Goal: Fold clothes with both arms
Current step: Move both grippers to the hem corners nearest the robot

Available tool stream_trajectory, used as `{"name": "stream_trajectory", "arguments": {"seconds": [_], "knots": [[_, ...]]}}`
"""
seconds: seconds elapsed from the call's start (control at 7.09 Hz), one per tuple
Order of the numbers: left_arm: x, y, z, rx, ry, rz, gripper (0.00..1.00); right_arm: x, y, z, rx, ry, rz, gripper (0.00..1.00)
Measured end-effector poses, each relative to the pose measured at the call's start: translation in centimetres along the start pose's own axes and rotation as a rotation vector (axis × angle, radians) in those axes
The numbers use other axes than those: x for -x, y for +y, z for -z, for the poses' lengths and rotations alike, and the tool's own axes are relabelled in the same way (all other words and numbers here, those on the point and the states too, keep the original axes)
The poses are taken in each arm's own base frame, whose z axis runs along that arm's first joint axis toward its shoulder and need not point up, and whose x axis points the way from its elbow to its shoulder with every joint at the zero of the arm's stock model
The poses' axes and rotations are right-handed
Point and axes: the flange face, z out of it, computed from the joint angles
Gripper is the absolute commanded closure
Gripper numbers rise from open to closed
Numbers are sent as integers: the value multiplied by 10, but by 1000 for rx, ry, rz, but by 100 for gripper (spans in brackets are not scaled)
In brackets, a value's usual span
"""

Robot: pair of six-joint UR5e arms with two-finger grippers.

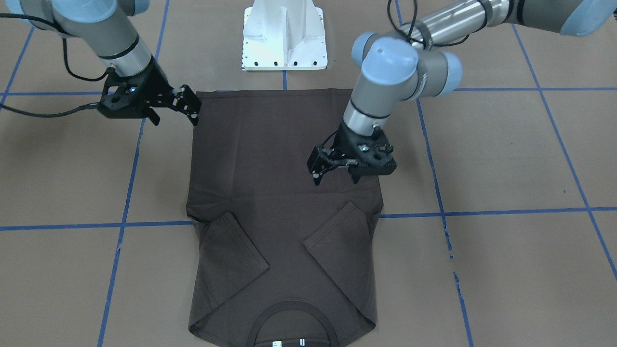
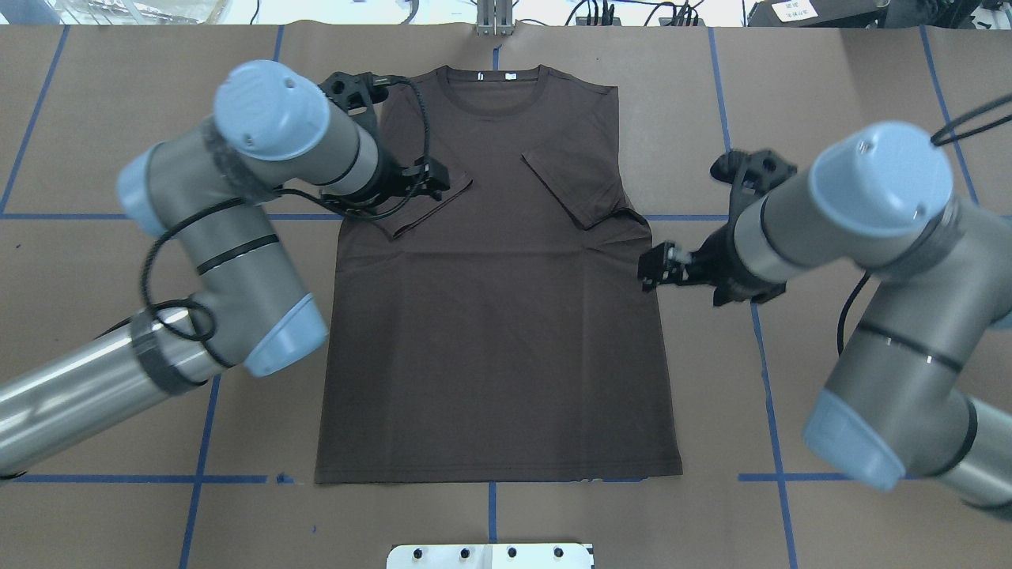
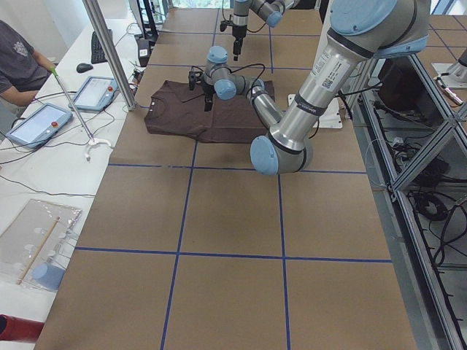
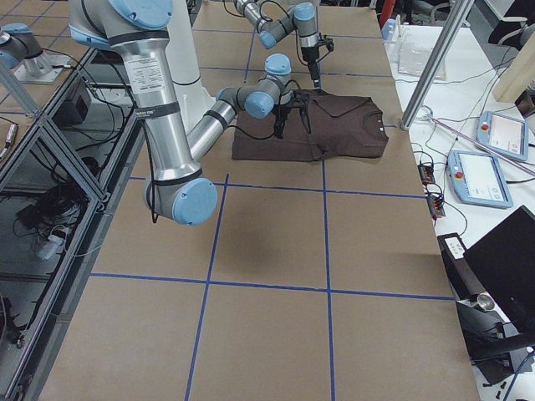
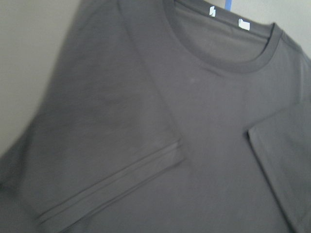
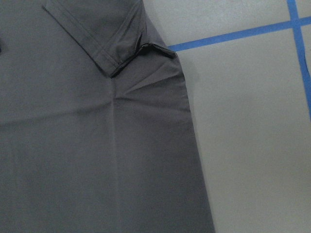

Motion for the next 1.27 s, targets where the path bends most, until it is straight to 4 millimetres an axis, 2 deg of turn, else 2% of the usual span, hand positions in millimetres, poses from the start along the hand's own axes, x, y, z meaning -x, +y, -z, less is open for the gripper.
{"name": "stream_trajectory", "arguments": {"seconds": [0.28, 0.42, 0.56, 0.85, 1.27], "knots": [[33, 30, 61, 16, -40, -101, 0, -4, 85, -51, -43, 3, -28, 0], [41, 37, 72, 23, -53, -116, 0, -9, 118, -69, -56, 17, -19, 0], [44, 40, 75, 29, -61, -122, 0, -17, 141, -82, -54, 36, -12, 0], [44, 42, 77, 32, -61, -125, 0, -27, 161, -94, -37, 62, -3, 0], [39, 43, 81, 30, -51, -126, 0, -37, 164, -107, -16, 97, -4, 0]]}}
